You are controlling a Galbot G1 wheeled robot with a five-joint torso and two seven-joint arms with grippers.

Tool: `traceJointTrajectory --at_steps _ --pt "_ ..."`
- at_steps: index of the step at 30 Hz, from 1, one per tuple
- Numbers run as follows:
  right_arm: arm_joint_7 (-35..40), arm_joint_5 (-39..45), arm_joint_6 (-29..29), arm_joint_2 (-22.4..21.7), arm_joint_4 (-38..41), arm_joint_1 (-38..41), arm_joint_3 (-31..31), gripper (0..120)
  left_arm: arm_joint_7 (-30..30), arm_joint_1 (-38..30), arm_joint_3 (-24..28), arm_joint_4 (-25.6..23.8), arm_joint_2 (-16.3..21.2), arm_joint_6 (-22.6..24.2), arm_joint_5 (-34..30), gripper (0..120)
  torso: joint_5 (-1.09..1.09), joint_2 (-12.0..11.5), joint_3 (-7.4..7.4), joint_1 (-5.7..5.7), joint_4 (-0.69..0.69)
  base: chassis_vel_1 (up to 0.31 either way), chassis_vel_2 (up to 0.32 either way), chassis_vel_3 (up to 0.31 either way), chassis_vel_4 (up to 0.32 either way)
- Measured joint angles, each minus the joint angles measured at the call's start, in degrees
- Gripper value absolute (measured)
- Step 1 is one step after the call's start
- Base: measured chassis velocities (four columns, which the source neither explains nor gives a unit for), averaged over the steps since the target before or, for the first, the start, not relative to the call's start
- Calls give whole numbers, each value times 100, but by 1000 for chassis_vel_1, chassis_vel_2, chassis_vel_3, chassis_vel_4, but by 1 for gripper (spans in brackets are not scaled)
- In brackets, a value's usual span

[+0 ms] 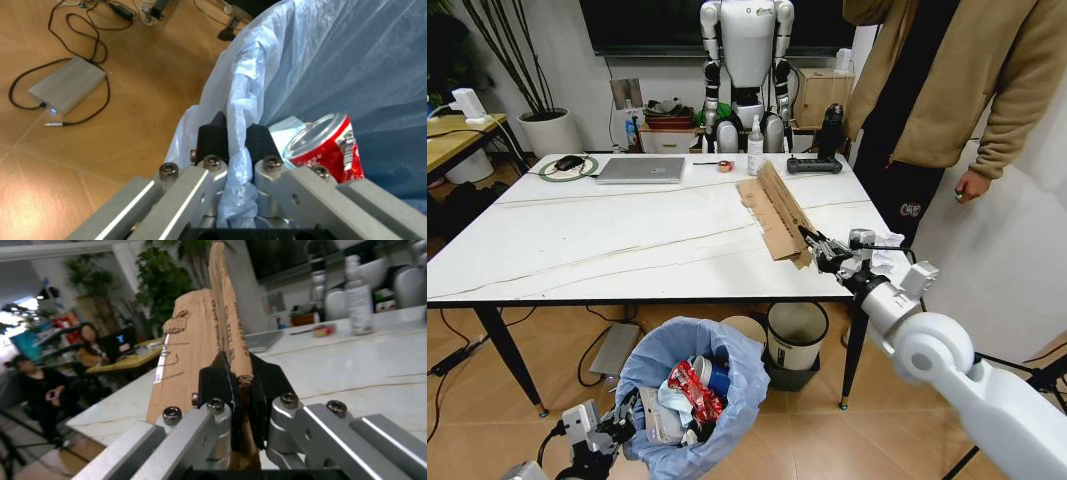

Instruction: Pick up the trash bin and place the trash from the table into it.

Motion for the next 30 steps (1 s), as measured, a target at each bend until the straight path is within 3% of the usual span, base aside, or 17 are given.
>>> traceJointTrajectory --at_steps 8,12,18,30 --pt "-688 -110 532 42 386 -140 -935 3 -77 151 -111 -127 -44 37 -120 0 0 0 0 0 0 0 0 0 0" --pt "-1403 -313 851 179 215 -32 -1603 3 -86 265 -190 -166 -95 59 -141 0 -1 0 0 0 0 0 0 0 0" --pt "-2199 -532 1020 442 -158 64 -2121 3 -90 396 -227 -208 -285 69 -98 0 0 0 0 0 1 0 0 0 0" --pt "-2573 -1043 1201 769 -993 38 -2401 3 -299 564 -363 -266 -462 110 -62 0 0 0 1 0 0 0 0 0 0"
